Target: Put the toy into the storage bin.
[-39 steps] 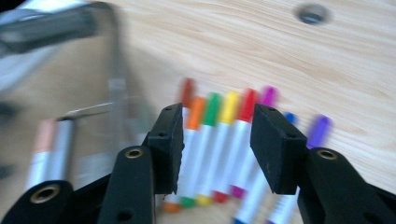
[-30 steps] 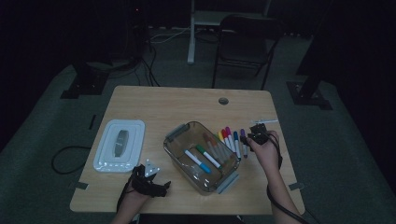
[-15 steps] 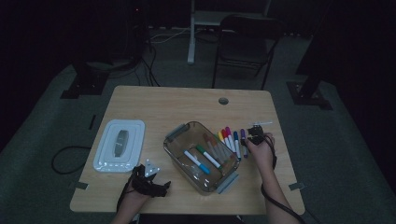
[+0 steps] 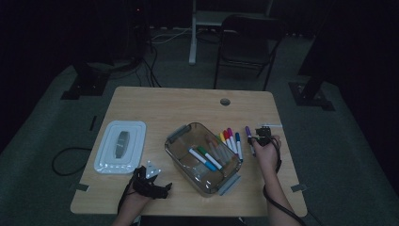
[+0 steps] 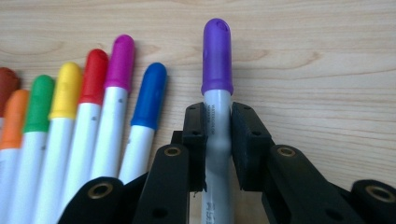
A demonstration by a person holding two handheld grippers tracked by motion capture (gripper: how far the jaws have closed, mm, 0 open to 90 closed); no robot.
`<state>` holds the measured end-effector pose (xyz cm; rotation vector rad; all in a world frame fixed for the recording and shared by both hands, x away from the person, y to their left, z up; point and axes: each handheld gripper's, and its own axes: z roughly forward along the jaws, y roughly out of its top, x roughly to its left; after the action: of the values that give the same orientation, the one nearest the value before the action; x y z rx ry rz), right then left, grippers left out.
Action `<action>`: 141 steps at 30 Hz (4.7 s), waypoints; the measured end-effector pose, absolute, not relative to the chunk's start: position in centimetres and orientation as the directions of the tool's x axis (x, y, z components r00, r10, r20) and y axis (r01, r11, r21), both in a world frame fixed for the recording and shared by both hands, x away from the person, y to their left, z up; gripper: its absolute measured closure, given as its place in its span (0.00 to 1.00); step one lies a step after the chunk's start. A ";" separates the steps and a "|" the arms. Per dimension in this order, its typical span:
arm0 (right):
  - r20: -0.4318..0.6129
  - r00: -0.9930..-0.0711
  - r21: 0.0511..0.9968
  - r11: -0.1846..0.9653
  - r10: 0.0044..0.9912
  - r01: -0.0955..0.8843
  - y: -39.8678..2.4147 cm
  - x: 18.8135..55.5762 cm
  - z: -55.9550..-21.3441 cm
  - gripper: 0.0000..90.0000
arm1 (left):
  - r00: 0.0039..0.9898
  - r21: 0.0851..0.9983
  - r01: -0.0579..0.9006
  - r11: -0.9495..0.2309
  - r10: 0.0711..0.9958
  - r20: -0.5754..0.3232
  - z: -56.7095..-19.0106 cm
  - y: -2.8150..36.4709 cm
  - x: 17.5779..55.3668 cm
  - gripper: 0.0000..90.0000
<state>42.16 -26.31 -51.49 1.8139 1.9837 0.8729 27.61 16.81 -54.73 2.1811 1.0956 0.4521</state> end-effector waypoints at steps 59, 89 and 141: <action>0.254 -0.746 0.680 0.435 0.615 0.590 -7.8 34.6 -39.3 0.85 | 0.592 0.683 0.583 -0.441 0.806 0.016 -54.7 16.8 27.6 0.01; 0.278 -0.738 0.376 0.637 0.615 0.672 -3.6 36.3 -47.2 0.85 | 0.591 0.683 0.583 -0.441 0.806 0.016 -54.7 16.8 27.6 0.01; 0.154 -0.363 0.585 0.212 0.919 0.783 -23.3 41.1 -48.7 0.69 | 0.592 0.682 0.583 -0.442 0.805 0.016 -54.7 16.8 27.6 0.01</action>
<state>41.09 -23.31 -48.71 1.6206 2.2575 0.8733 27.61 16.82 -54.73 2.1816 1.0949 0.4518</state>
